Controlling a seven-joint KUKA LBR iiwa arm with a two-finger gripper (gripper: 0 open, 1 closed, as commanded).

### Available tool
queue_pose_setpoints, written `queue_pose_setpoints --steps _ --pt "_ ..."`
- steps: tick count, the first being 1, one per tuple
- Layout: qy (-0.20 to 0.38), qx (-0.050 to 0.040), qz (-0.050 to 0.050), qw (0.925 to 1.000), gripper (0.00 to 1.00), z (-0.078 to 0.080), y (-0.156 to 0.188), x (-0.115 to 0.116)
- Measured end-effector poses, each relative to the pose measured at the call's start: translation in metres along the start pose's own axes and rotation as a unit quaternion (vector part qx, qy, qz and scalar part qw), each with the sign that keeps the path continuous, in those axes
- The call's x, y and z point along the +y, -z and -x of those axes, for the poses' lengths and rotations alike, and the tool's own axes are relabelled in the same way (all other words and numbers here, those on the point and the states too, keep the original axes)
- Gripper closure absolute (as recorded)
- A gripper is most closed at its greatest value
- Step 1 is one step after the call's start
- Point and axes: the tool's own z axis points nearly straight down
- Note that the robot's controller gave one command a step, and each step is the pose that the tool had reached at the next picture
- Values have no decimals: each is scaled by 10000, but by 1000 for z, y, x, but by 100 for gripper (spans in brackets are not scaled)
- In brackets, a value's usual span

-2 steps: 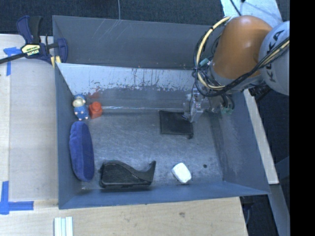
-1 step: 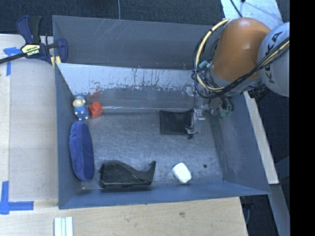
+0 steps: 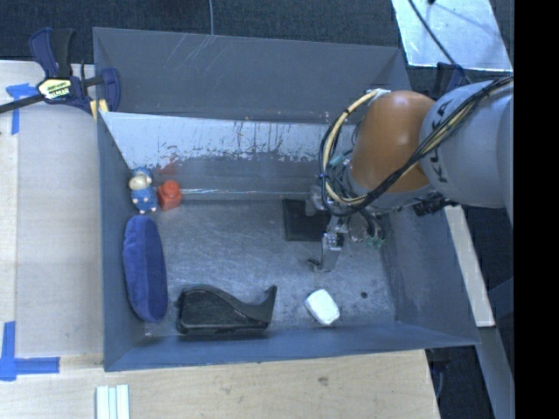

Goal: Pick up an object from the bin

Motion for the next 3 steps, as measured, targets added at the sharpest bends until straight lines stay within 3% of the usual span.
queue_pose_setpoints --steps 1,2,3 --pt "2176 -24 -6 9760 0 -71 0 -8" --pt "2172 -38 -8 9761 100 -69 1 -8" --pt "2175 -88 -18 9760 100 -52 161 0"
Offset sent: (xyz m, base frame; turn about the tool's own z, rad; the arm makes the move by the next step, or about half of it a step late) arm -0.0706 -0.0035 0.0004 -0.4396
